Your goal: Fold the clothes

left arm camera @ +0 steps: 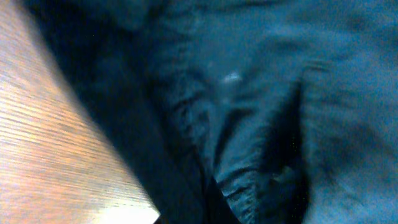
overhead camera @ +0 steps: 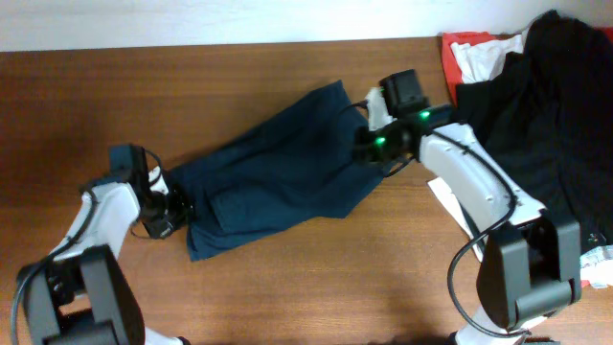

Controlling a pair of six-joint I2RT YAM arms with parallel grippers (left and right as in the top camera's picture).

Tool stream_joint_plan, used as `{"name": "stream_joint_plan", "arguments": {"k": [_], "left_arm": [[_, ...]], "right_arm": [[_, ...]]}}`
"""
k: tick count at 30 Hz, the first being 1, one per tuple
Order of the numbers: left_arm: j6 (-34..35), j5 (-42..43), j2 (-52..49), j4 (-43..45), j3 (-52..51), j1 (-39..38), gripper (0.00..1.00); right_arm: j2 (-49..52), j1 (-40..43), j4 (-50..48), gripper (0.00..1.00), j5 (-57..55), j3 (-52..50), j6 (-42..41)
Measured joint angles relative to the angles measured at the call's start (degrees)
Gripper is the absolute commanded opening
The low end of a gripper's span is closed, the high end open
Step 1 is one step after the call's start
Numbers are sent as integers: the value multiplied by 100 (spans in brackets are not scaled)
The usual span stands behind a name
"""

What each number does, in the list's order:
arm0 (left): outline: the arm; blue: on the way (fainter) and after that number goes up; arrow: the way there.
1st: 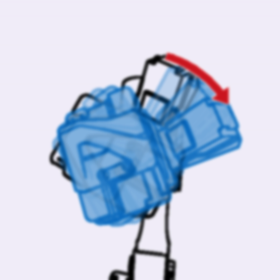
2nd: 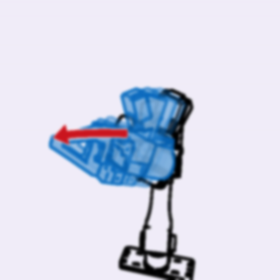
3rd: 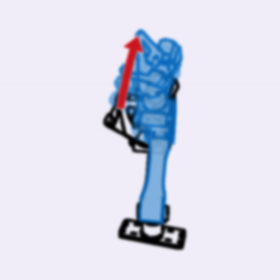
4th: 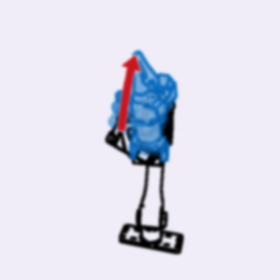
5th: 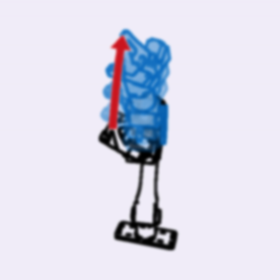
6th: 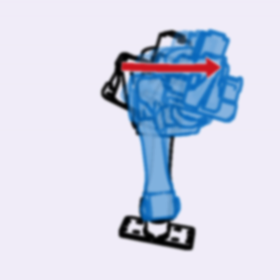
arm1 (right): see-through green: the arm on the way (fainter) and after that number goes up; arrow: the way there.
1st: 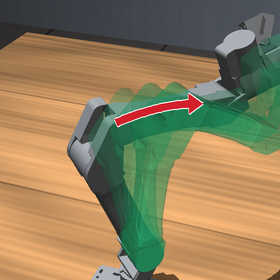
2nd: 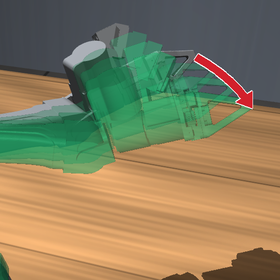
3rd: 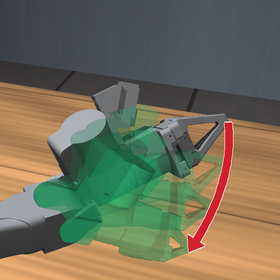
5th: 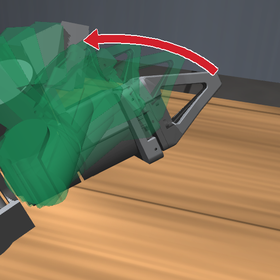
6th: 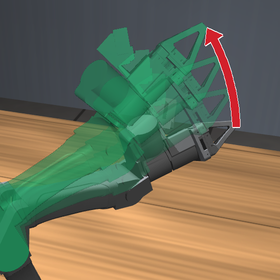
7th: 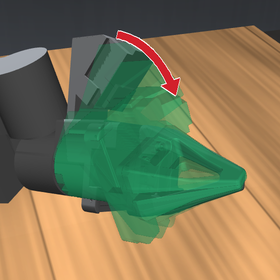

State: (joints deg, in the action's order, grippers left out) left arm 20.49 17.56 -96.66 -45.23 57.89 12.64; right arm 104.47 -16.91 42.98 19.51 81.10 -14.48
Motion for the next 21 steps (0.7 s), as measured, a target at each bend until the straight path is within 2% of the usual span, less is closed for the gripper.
{"name": "stream_joint_plan", "arguments": {"k": [3,6,10,12,15,16,18,21], "left_arm": [[-188,-13,514,-1241,1379,-17,0],[-186,52,872,-1939,2015,-225,0],[-142,297,1038,-1928,2065,-662,1],[-140,350,1104,-1888,2065,-741,0],[-125,232,1104,-1792,2155,-745,1],[-144,120,1106,-1777,2216,-745,1],[-208,-52,1106,-1775,2253,-745,1],[-256,-151,1106,-1775,2253,-745,1]], "right_arm": [[262,-787,-468,12,133,0,-4],[1342,-1982,-1725,13,643,4,-74],[2146,-2905,-2743,14,1534,-11,-181],[2151,-3038,-2791,19,1735,-9,-203],[2151,-2769,-1974,25,1808,160,-157],[2072,-2243,-861,25,1700,389,-52],[1790,-1604,175,25,1360,575,168],[1333,-634,1707,24,162,673,413]]}}
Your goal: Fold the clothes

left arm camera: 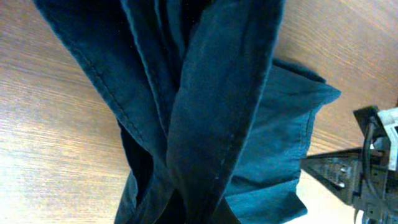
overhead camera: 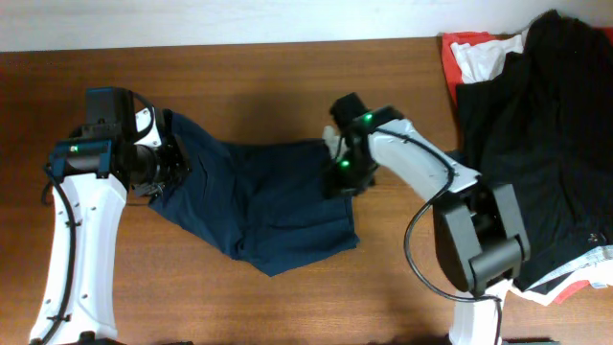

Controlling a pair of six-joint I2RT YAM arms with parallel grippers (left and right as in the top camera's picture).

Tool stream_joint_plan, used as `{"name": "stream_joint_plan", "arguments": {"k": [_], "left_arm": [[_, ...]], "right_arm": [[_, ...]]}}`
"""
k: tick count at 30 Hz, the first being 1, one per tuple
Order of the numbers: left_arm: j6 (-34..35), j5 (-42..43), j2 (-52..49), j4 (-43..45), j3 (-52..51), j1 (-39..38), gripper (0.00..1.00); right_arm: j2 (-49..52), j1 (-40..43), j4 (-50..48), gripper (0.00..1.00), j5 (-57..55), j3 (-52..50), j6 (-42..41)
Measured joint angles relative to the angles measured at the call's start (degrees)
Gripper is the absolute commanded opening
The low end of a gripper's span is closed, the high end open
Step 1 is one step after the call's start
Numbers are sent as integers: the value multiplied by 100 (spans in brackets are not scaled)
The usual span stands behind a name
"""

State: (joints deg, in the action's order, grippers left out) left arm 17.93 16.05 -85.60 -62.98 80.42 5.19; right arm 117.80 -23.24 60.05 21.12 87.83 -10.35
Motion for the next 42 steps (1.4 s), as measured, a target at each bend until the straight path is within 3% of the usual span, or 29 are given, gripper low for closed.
{"name": "stream_joint_plan", "arguments": {"k": [2,5,11,14,15,16,17,20,22,25,28,32,35,37,42], "left_arm": [[0,61,0,4,0,-105,2],[46,129,0,122,7,-870,2],[1143,35,-28,750,7,-2612,2],[1556,-96,-645,1333,7,-3285,2],[1600,-98,-807,1456,7,-3425,9],[1641,-109,-942,1567,7,-3554,35],[1681,-114,-1012,1705,7,-3648,53],[1600,-111,-1016,2175,9,-3635,59],[1241,-103,-1021,2573,72,-3342,64],[946,-330,-1060,3292,155,-2253,65],[708,-446,-1762,3895,234,-2063,65],[605,-457,-2837,4426,229,-2048,65],[557,-466,-3213,3923,232,-2048,65],[518,-494,-3228,3254,264,-2048,65],[509,-584,-3239,798,234,-2048,61]], "right_arm": [[13,302,-76,24,-614,-450,160],[-37,293,-498,24,-715,-970,286],[-85,291,-568,24,-713,-1047,306],[-87,291,-542,24,-713,-1049,306],[-87,291,-531,24,-715,-1049,308],[-87,291,-511,24,-713,-1049,310],[-87,291,-455,27,-708,-1049,308],[-83,356,201,36,-988,-946,144],[-181,997,1276,35,-2048,-66,-389],[-802,2076,2124,37,-2140,1423,-452],[-1202,1685,2188,50,-678,1462,262],[-1130,682,1353,50,-57,345,170],[-1106,118,-529,50,833,-1084,74],[-1084,-214,-1126,50,1080,-1700,31],[-1220,-341,-931,51,48,-2747,-758]]}}
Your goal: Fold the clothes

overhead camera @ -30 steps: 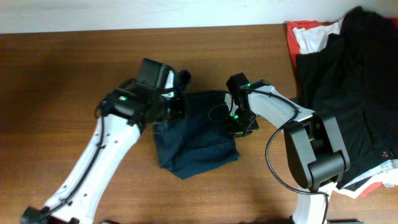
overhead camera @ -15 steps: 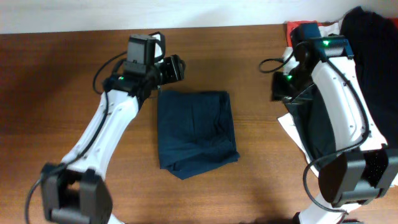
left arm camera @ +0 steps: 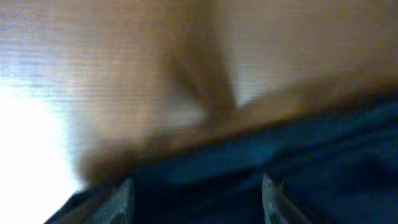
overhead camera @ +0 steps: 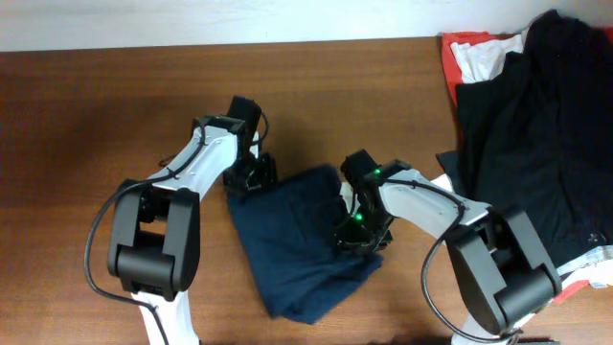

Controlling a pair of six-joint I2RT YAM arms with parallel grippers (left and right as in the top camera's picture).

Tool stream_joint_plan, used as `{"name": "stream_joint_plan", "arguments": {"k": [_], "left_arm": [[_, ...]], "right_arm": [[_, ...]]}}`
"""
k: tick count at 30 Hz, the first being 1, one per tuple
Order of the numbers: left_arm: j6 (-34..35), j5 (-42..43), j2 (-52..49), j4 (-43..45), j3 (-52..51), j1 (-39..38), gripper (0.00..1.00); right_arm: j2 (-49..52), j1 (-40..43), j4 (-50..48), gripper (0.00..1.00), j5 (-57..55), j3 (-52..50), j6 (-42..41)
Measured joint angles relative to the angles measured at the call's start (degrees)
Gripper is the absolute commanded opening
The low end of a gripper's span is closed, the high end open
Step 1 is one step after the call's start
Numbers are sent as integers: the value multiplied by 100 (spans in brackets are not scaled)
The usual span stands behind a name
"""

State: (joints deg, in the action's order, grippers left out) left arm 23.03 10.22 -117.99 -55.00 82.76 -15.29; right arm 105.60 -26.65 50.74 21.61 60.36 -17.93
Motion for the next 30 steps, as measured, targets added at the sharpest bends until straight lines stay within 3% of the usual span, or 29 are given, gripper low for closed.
{"name": "stream_joint_plan", "arguments": {"k": [2,4,6,8,10,15,17,18,19,20,23,25,30], "left_arm": [[-15,179,0,-1355,20,11,61],[-256,684,0,-1550,0,11,65],[-509,1248,0,-1196,-4,11,75],[-850,2006,0,-293,-31,11,99],[-1182,2542,0,588,9,9,99],[-1478,2804,-35,734,-44,-2,98],[-1532,3010,-262,610,-192,-81,89],[-1606,3093,-267,560,-234,-177,77],[-1749,3314,-339,356,-291,-457,42],[-1812,3294,-348,315,-308,-632,0],[-1902,2962,-542,258,-409,-846,0],[-1784,2590,-577,50,-203,-431,0],[-1084,-33,-647,63,1659,2653,0]], "right_arm": [[-98,192,35,56,-688,-31,-146],[-72,566,61,59,-1467,162,-129],[94,1082,994,62,-2337,1123,-17],[129,1080,1604,63,-2496,1915,33],[103,1080,2103,64,-2553,2625,42],[46,1080,2586,64,-2592,3283,39],[46,1080,2618,64,-2594,3287,42],[46,1080,2621,64,-2594,3287,42],[46,1080,2623,64,-2612,3287,42],[46,1080,2621,64,-2614,3287,42],[46,1080,2667,64,-2614,3287,44],[46,1080,2710,64,-2621,3287,42],[46,1266,2837,64,-2647,3287,39]]}}
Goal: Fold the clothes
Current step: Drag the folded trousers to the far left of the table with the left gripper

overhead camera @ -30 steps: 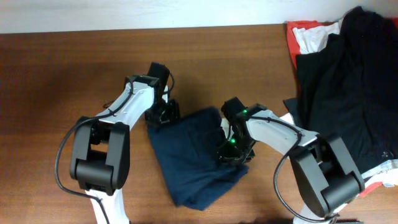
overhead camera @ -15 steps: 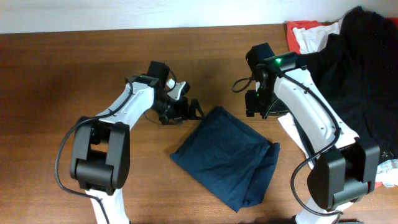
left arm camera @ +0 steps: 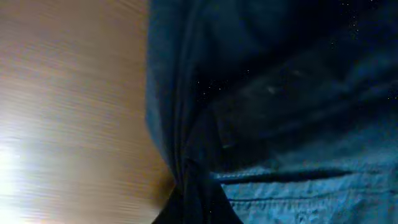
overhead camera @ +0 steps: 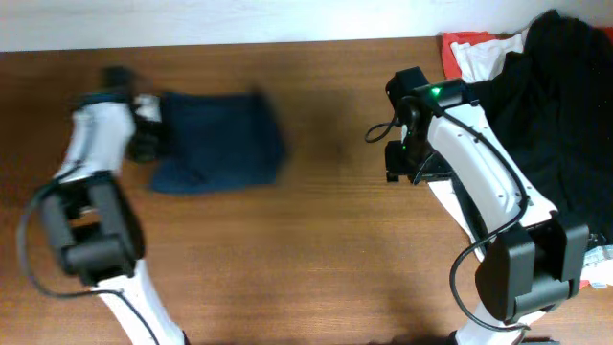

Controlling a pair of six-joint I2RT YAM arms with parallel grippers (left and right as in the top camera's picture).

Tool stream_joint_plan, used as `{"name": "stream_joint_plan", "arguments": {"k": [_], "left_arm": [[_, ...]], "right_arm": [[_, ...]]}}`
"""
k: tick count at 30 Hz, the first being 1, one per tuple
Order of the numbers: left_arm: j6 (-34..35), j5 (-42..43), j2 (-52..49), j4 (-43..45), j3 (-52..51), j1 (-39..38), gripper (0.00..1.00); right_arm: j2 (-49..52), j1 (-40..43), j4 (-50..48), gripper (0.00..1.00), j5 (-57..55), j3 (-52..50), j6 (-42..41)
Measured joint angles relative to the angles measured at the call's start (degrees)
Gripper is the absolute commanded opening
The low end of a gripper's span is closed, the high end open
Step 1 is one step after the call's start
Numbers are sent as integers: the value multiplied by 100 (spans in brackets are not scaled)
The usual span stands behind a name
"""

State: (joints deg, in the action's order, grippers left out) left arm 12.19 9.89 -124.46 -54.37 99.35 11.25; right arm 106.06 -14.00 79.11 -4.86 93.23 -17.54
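A dark blue garment (overhead camera: 218, 141) lies folded into a compact bundle at the back left of the wooden table (overhead camera: 287, 259). My left gripper (overhead camera: 146, 139) sits at the bundle's left edge. In the left wrist view the blue cloth (left arm camera: 280, 93) fills most of the frame and bunches to a point at the bottom middle, pinched there; the fingers themselves are hidden. My right gripper (overhead camera: 400, 165) hangs over bare table right of centre, well away from the blue garment, holding nothing that shows. Whether its fingers are apart is not visible from above.
A heap of black, white and red clothes (overhead camera: 546, 86) covers the back right corner and right side. A white sheet (overhead camera: 448, 203) lies under the right arm. The left wrist view shows bare wood (left arm camera: 68, 112) left of the cloth.
The blue bundle was at the middle front with both grippers at it. Now it lies at the back left with my left gripper at its left edge, and the right gripper stands apart to the right.
The garment first lay stretched diagonally across the middle, a gripper at each end. Then it hung between them, shorter and wider. Later it was a folded bundle at the middle front. Now that bundle sits at the back left, with only the left gripper on it.
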Motion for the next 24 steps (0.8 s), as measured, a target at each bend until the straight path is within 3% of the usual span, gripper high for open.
{"name": "stream_joint_plan", "arguments": {"k": [3,5,6,7,8,12,14,16,18,21,24], "left_arm": [[87,-1082,0,348,164,1460,0],[70,-1244,0,535,164,1838,0],[28,-1283,0,603,164,1939,6],[-7,-1314,0,608,164,1996,67],[-44,-1322,0,597,164,2013,99],[-37,-1589,-7,68,326,2013,99],[225,-1832,-11,-752,1097,2011,99],[372,-1558,234,-997,1770,1875,99],[350,-1423,603,-1093,1908,1327,99],[-160,-1307,671,-1255,1912,-715,99],[-525,-1316,647,-667,1906,-1403,99]], "right_arm": [[-2,37,2,64,-11,0,0],[-2,37,24,64,-11,0,2],[-2,37,42,64,-11,0,2],[-2,37,42,64,-11,0,2],[-2,37,42,64,-11,0,2],[-2,37,83,64,-11,0,2],[-4,37,83,74,-11,0,4],[-4,37,-177,86,271,0,20],[-4,74,-433,89,699,0,15],[-4,743,-393,89,1547,15,334],[-4,1268,-79,89,1683,22,656]]}}
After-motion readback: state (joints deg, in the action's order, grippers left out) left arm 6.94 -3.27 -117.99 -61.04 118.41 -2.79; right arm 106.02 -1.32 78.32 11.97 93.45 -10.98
